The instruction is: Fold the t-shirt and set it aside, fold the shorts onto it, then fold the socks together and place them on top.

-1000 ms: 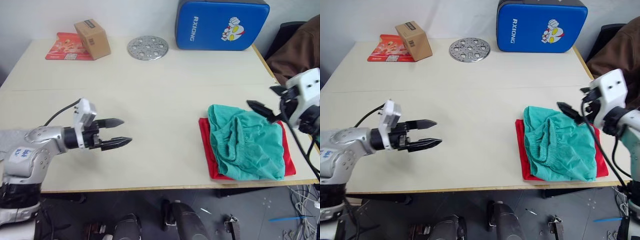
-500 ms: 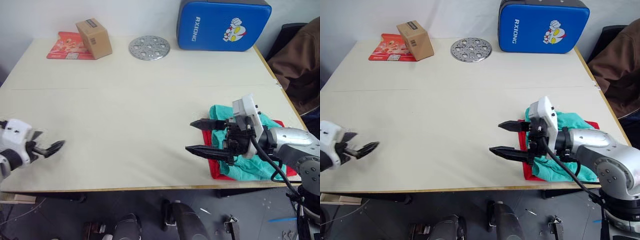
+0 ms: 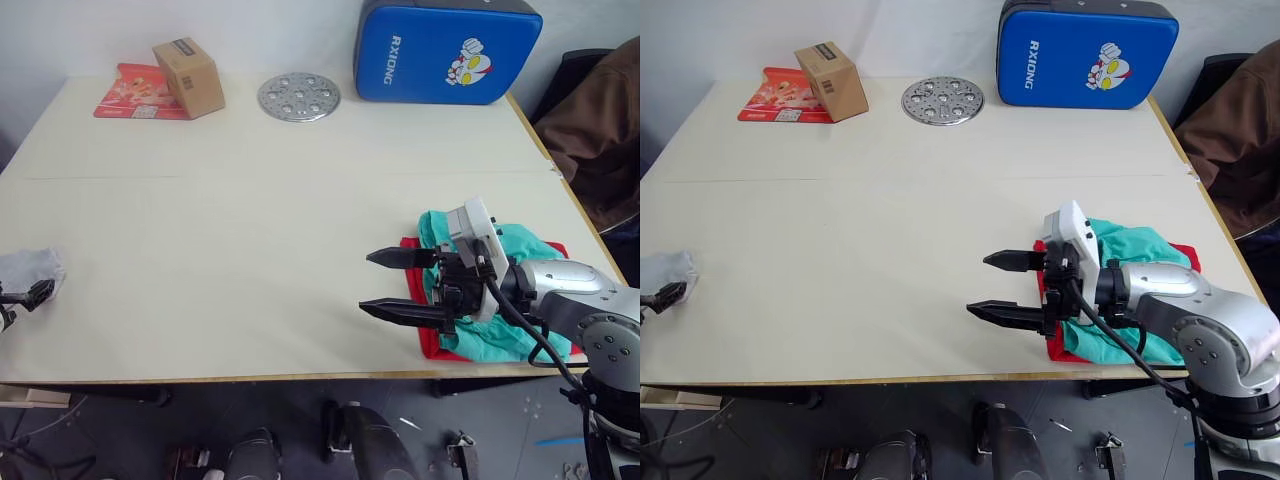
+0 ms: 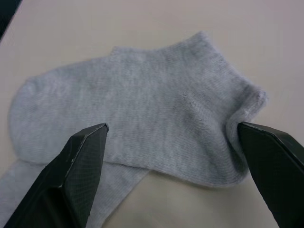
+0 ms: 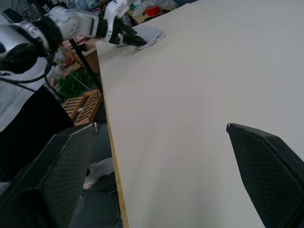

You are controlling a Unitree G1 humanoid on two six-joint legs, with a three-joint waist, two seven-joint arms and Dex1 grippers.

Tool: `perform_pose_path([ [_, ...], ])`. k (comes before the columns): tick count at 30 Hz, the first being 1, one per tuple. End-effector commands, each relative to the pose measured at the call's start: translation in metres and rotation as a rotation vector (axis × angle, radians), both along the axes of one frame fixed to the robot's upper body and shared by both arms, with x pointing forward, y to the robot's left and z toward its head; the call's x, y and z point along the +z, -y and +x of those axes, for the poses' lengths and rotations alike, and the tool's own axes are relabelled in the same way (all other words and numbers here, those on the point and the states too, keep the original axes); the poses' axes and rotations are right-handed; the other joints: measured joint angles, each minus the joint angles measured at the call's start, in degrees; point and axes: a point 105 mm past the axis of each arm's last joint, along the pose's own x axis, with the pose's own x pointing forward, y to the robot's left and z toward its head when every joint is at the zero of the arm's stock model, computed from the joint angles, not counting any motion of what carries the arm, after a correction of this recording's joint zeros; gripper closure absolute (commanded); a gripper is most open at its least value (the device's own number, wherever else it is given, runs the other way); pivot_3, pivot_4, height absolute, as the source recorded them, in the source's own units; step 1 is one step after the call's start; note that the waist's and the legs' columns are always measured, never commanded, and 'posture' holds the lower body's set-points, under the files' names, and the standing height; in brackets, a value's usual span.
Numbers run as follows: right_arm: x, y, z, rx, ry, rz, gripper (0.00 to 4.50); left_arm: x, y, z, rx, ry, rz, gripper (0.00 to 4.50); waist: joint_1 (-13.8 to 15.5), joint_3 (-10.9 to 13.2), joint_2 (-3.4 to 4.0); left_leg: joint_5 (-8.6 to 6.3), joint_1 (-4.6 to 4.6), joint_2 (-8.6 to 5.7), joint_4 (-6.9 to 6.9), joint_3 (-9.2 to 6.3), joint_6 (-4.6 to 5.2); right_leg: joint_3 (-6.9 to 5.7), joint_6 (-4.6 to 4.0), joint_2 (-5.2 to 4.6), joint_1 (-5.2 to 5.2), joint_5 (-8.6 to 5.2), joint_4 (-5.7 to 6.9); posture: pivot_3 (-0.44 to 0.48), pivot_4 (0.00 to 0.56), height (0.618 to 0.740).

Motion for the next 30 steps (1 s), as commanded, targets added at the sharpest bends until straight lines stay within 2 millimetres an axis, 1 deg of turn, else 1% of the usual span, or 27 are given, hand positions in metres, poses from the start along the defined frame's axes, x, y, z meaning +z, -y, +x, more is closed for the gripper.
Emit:
perform_pose_path([
  [1, 0.008, -0.001, -0.005, 0.040, 0.041, 0.016, 0.01, -0.001, 0.000, 0.004, 0.015, -0.016, -0.080, 0.19, -0.02, -0.04, -0.06, 0.03, 0.00, 0.01, 0.02, 0.03, -0.07, -0.01, 0.00, 0.00, -0.02, 0.00, 0.03, 0.000, 0.150, 0.740],
  [3, 0.009, -0.001, -0.005, 0.037, 0.043, 0.025, 0.00, -0.007, -0.003, 0.001, 0.040, -0.052, -0.089, 0.59, -0.02, -0.05, -0.07, 0.03, 0.03, 0.00, 0.04, 0.03, -0.08, -0.02, 0.00, -0.01, -0.01, 0.00, 0.06, 0.000, 0.150, 0.740],
  [10, 0.013, 0.003, -0.006, 0.020, 0.040, 0.035, 0.00, -0.016, -0.027, -0.020, 0.153, -0.108, -0.047, 2.81, -0.30, -0.05, -0.06, 0.04, 0.19, 0.00, 0.05, 0.13, -0.15, 0.05, -0.08, -0.04, -0.01, -0.04, 0.22, 0.000, 0.150, 0.740],
  [13, 0.012, 0.005, -0.008, 0.023, 0.040, 0.015, 0.00, -0.017, -0.028, -0.021, 0.148, -0.110, -0.056, 3.83, -0.29, -0.05, -0.06, 0.04, 0.29, 0.00, 0.04, 0.18, -0.22, 0.07, -0.16, -0.05, -0.01, -0.09, 0.35, 0.000, 0.150, 0.740],
  [15, 0.013, 0.006, -0.009, 0.028, 0.048, 0.000, 0.00, -0.019, -0.022, -0.019, 0.115, -0.114, -0.074, 4.39, -0.21, -0.05, -0.06, 0.07, 0.32, 0.00, 0.03, 0.18, -0.26, 0.06, -0.18, -0.05, 0.00, -0.11, 0.38, 0.000, 0.150, 0.740],
  [18, 0.013, 0.007, -0.009, 0.028, 0.064, -0.014, 0.00, -0.022, -0.010, -0.014, 0.044, -0.119, -0.090, 4.45, -0.08, -0.06, -0.05, 0.09, 0.35, 0.00, 0.03, 0.18, -0.30, 0.07, -0.19, -0.04, 0.02, -0.12, 0.42, 0.000, 0.150, 0.740],
  [19, 0.014, 0.008, -0.009, 0.027, 0.071, -0.017, 0.00, -0.022, -0.001, -0.010, -0.001, -0.118, -0.108, 4.45, 0.00, -0.06, -0.05, 0.09, 0.35, 0.00, 0.03, 0.18, -0.31, 0.07, -0.20, -0.05, 0.02, -0.12, 0.42, 0.000, 0.150, 0.740],
  [21, 0.014, 0.010, -0.010, 0.027, 0.097, -0.039, 0.00, -0.020, 0.024, -0.002, -0.131, -0.118, -0.142, 4.45, 0.04, -0.08, 0.00, 0.10, 0.34, -0.02, 0.04, 0.18, -0.32, 0.07, -0.20, -0.06, 0.02, -0.12, 0.42, 0.000, 0.150, 0.740],
  [22, 0.014, 0.011, -0.010, 0.028, 0.108, -0.049, 0.00, -0.019, 0.033, 0.000, -0.173, -0.118, -0.153, 4.45, 0.16, -0.09, 0.01, 0.10, 0.34, -0.03, 0.04, 0.17, -0.32, 0.08, -0.20, -0.08, 0.03, -0.12, 0.44, 0.000, 0.150, 0.740],
  [23, 0.011, 0.012, -0.010, 0.029, 0.120, -0.067, 0.00, -0.015, 0.057, 0.005, -0.277, -0.113, -0.175, 4.45, 0.31, -0.10, 0.03, 0.11, 0.34, -0.04, 0.05, 0.16, -0.31, 0.08, -0.20, -0.10, 0.04, -0.12, 0.44, 0.000, 0.150, 0.740],
  [25, 0.008, 0.014, -0.011, 0.033, 0.131, -0.082, 0.00, -0.009, 0.096, 0.008, -0.431, -0.114, -0.200, 4.45, 0.86, -0.12, 0.06, 0.11, 0.30, -0.06, 0.09, 0.13, -0.31, 0.08, -0.20, -0.13, 0.05, -0.13, 0.43, 0.000, 0.150, 0.740],
  [27, 0.006, 0.015, -0.013, 0.042, 0.136, -0.086, 0.00, -0.003, 0.133, 0.009, -0.564, -0.116, -0.214, 4.45, 1.49, -0.13, 0.05, 0.10, 0.31, -0.08, 0.15, 0.12, -0.30, 0.10, -0.19, -0.13, 0.09, -0.14, 0.41, 0.000, 0.150, 0.740],
  [28, 0.005, 0.015, -0.014, 0.046, 0.137, -0.087, 0.00, -0.001, 0.145, 0.008, -0.607, -0.117, -0.218, 4.45, 1.57, -0.13, 0.04, 0.10, 0.27, -0.09, 0.19, 0.10, -0.29, 0.11, -0.19, -0.13, 0.09, -0.14, 0.42, 0.000, 0.150, 0.740],
  [29, 0.005, 0.014, -0.015, 0.048, 0.139, -0.086, 0.00, 0.002, 0.168, 0.007, -0.692, -0.119, -0.231, 4.45, 1.59, -0.13, 0.04, 0.10, 0.25, -0.10, 0.22, 0.06, -0.29, 0.11, -0.19, -0.12, 0.09, -0.14, 0.41, 0.000, 0.150, 0.740],
  [30, 0.004, 0.014, -0.015, 0.049, 0.139, -0.085, 0.00, 0.004, 0.185, 0.006, -0.757, -0.125, -0.240, 4.45, 1.56, -0.15, -0.01, 0.10, 0.24, -0.10, 0.23, 0.04, -0.29, 0.12, -0.18, -0.11, 0.11, -0.14, 0.42, 0.000, 0.150, 0.740],
])
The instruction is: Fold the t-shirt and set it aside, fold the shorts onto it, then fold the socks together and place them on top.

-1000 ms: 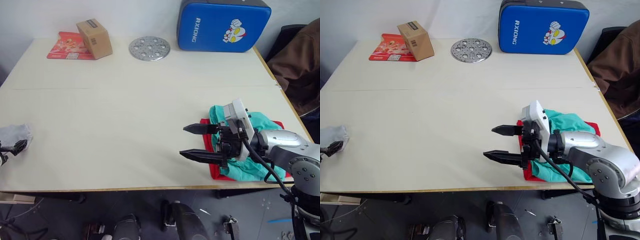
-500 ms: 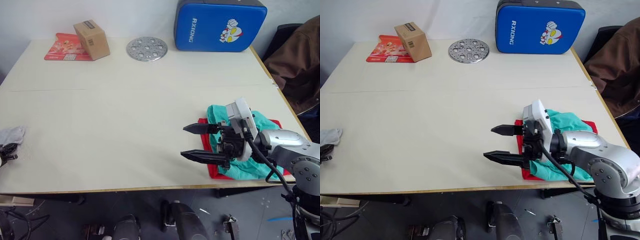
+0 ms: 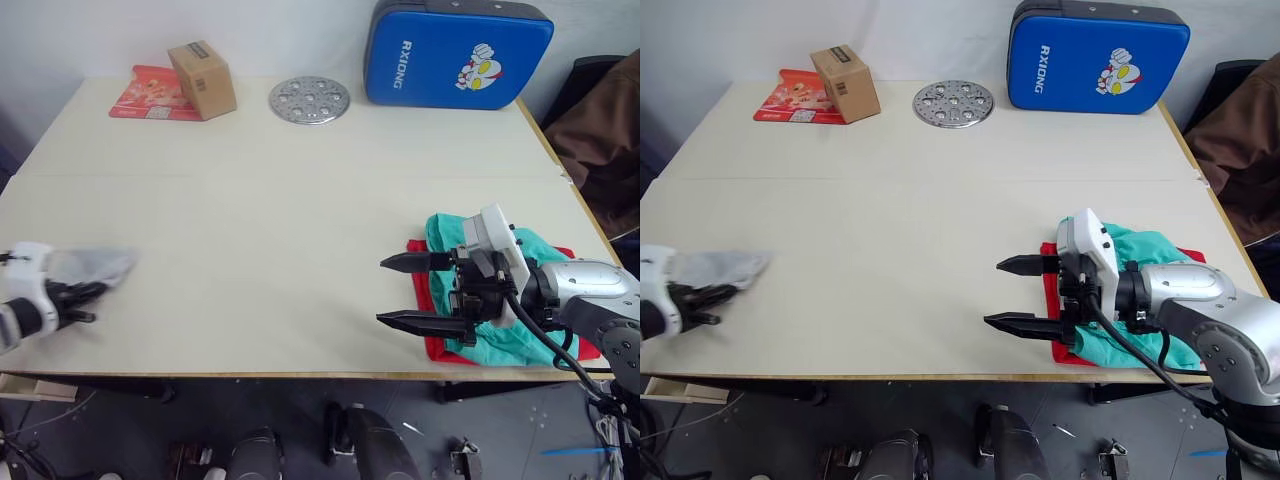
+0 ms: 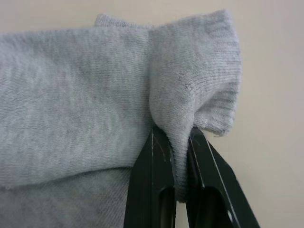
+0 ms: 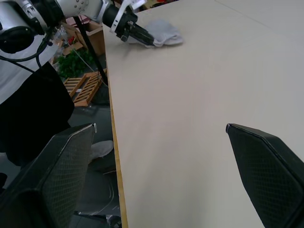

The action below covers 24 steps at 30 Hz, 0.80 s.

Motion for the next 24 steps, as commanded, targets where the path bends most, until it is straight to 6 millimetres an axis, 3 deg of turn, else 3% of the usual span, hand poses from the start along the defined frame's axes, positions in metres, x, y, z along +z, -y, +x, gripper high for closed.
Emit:
perform_pose_path([
  [1, 0.006, -0.002, -0.006, 0.026, 0.056, -0.001, 0.00, 0.011, 0.072, -0.004, -0.268, -0.004, -0.054, 4.45, -0.07, -0.03, -0.05, 0.00, -0.08, 0.02, 0.03, -0.05, 0.00, 0.00, 0.00, 0.05, -0.03, 0.00, -0.01, 0.000, 0.150, 0.740],
  [4, 0.004, -0.003, -0.006, 0.023, 0.055, 0.004, 0.00, 0.009, 0.125, -0.005, -0.429, -0.019, -0.051, 4.45, -0.05, -0.03, -0.07, 0.01, -0.08, 0.01, 0.02, -0.07, -0.02, 0.02, 0.02, 0.08, 0.00, 0.00, -0.01, 0.000, 0.150, 0.740],
  [7, 0.001, -0.004, -0.006, 0.016, 0.058, 0.003, 0.00, 0.005, 0.163, -0.005, -0.534, -0.030, -0.058, 4.45, -0.31, -0.05, -0.10, 0.04, -0.15, 0.02, 0.01, -0.09, -0.07, 0.05, 0.04, 0.16, 0.02, 0.01, -0.03, 0.000, 0.150, 0.740],
  [12, -0.006, -0.005, -0.001, -0.013, 0.074, -0.005, 0.00, -0.001, 0.194, 0.003, -0.606, -0.032, -0.038, 4.45, -0.37, -0.06, -0.11, 0.13, -0.21, 0.05, -0.10, -0.10, -0.20, 0.07, 0.05, 0.28, 0.08, 0.00, -0.05, 0.000, 0.150, 0.740],
  [16, -0.006, -0.004, 0.002, -0.050, 0.083, 0.004, 0.00, -0.003, 0.204, 0.012, -0.607, -0.027, -0.039, 4.45, -0.20, -0.07, -0.12, 0.17, -0.22, 0.03, -0.06, -0.15, -0.15, 0.06, 0.08, 0.27, 0.09, 0.00, -0.08, 0.000, 0.150, 0.740],
  [22, -0.005, -0.001, 0.005, -0.084, 0.094, 0.015, 0.00, 0.008, 0.196, 0.004, -0.664, -0.026, -0.062, 2.69, -0.30, -0.07, -0.13, 0.17, -0.22, 0.04, -0.08, -0.15, -0.15, 0.06, 0.08, 0.28, 0.12, 0.00, -0.06, 0.000, 0.150, 0.740],
  [24, -0.006, -0.001, 0.005, -0.087, 0.101, 0.005, 0.00, 0.022, 0.190, 0.000, -0.685, -0.015, -0.081, 2.09, -0.67, -0.02, -0.08, 0.24, -0.25, -0.03, -0.17, -0.43, -0.16, -0.17, 0.09, 0.14, 0.28, 0.00, -0.10, 0.000, 0.150, 0.740],
])
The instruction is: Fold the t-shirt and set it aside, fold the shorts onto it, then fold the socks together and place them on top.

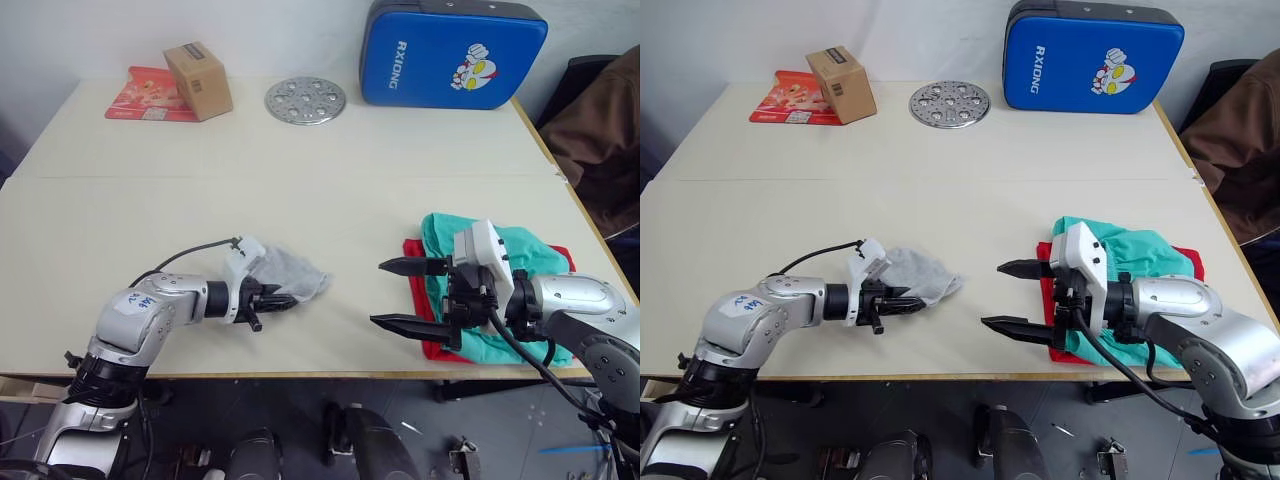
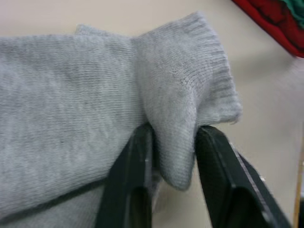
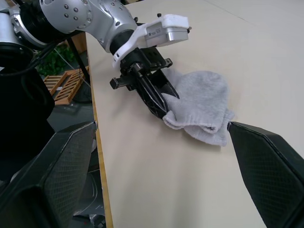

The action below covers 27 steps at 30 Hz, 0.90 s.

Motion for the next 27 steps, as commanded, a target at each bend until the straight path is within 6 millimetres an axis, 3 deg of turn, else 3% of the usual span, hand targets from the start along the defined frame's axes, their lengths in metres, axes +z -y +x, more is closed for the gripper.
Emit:
perform_pose_path([
  [1, 0.008, 0.000, -0.003, 0.001, 0.057, 0.002, 0.00, 0.028, -0.010, -0.007, -0.037, 0.037, -0.048, 1.73, -0.44, 0.04, 0.07, 0.15, 0.03, -0.14, -0.07, -0.80, -0.03, -0.52, 0.04, -0.13, 0.46, -0.02, -0.25, 0.000, 0.150, 0.740],
  [3, 0.007, 0.001, -0.002, -0.008, 0.045, 0.010, 0.00, 0.040, -0.016, -0.012, -0.048, 0.037, -0.087, 1.49, -0.74, 0.06, 0.15, 0.43, -0.12, -0.31, -0.13, -2.13, -0.04, -1.87, 0.12, -0.54, 1.16, -0.07, -0.68, 0.000, 0.150, 0.740],
  [10, 0.002, 0.002, -0.001, 0.000, 0.018, 0.013, 0.00, 0.059, -0.056, -0.019, -0.015, 0.082, -0.081, 1.49, 0.50, 0.11, 0.20, 0.25, -0.03, -0.57, -0.05, -2.38, 0.35, -1.67, 0.47, -0.60, 1.17, -0.28, -0.83, 0.000, 0.150, 0.740],
  [16, -0.006, -0.005, 0.006, -0.008, -0.008, 0.013, 0.00, 0.065, -0.096, 0.002, 0.094, 0.194, 0.042, 1.49, 0.59, 0.13, 0.24, 0.26, -0.03, -0.66, -0.06, -2.37, 0.34, -1.66, 0.52, -0.70, 1.18, -0.31, -0.84, 0.000, 0.150, 0.740],
  [17, -0.010, -0.007, 0.007, -0.010, -0.014, 0.004, 0.00, 0.062, -0.100, 0.005, 0.091, 0.211, 0.080, 1.33, 0.50, 0.13, 0.25, 0.25, -0.03, -0.65, -0.06, -2.37, 0.35, -1.65, 0.53, -0.71, 1.18, -0.31, -0.83, 0.000, 0.150, 0.740],
  [21, -0.026, -0.021, 0.018, -0.030, -0.032, -0.046, 0.00, 0.048, -0.104, 0.010, 0.057, 0.192, 0.142, 0.46, 0.57, 0.21, 0.37, 0.24, -0.02, -0.66, -0.12, -2.35, 0.37, -1.65, 0.54, -0.72, 1.15, -0.32, -0.83, 0.000, 0.150, 0.740],
  [22, -0.031, -0.025, 0.024, -0.054, -0.047, -0.058, 0.00, 0.042, -0.103, 0.015, 0.051, 0.195, 0.154, 0.06, 0.51, 0.21, 0.37, 0.25, -0.03, -0.66, -0.10, -2.35, 0.36, -1.66, 0.54, -0.72, 1.09, -0.32, -0.83, 0.000, 0.150, 0.740],
  [27, -0.051, -0.031, 0.043, -0.164, -0.204, -0.057, 0.00, 0.044, -0.085, 0.048, 0.070, 0.240, 0.104, 0.02, 0.71, 0.23, 0.36, 0.26, -0.08, -0.71, -0.02, -2.28, 0.38, -1.63, 0.30, -0.81, 1.00, -0.18, -0.68, 0.000, 0.150, 0.740],
])
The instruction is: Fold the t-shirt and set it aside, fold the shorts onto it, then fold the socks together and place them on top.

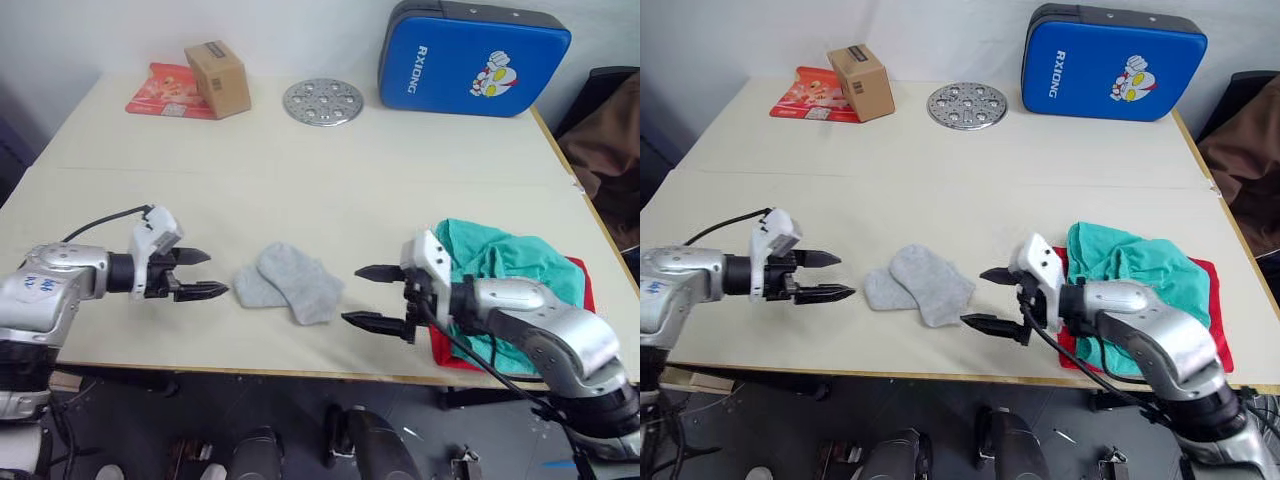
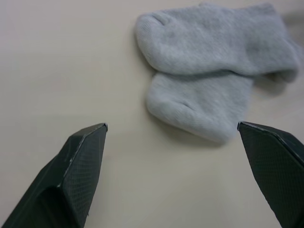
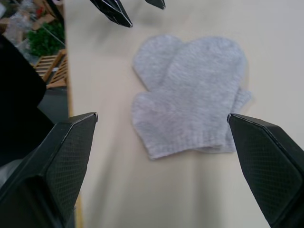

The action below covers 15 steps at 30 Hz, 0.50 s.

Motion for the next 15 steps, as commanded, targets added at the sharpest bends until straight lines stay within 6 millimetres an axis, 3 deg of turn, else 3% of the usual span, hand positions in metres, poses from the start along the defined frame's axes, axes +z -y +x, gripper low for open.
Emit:
perform_pose_path([
  [1, -0.012, -0.002, 0.007, -0.076, -0.128, 0.010, 0.00, 0.019, 0.015, 0.029, -0.003, 0.079, -0.033, 0.02, 0.45, 0.01, -0.05, 0.00, -0.02, 0.00, 0.04, -0.01, 0.00, -0.02, 0.00, -0.01, -0.01, 0.00, 0.03, 0.000, 0.150, 0.740],
  [7, -0.022, -0.014, 0.013, -0.131, -0.246, 0.053, 0.00, 0.029, 0.044, 0.062, -0.077, 0.073, -0.049, 0.02, 0.82, 0.01, -0.06, -0.05, -0.18, -0.04, 0.33, 0.19, 0.11, 0.01, -0.02, -0.09, -0.24, 0.01, 0.30, 0.000, 0.150, 0.740],
  [15, -0.024, -0.018, 0.021, -0.216, -0.292, 0.085, 0.00, 0.015, 0.063, 0.087, -0.090, 0.037, 0.006, 0.02, -0.43, 0.01, -0.05, -0.03, -0.15, -0.02, 0.40, 0.36, 0.05, 0.06, -0.03, -0.12, -0.38, 0.01, 0.51, 0.000, 0.150, 0.740],
])
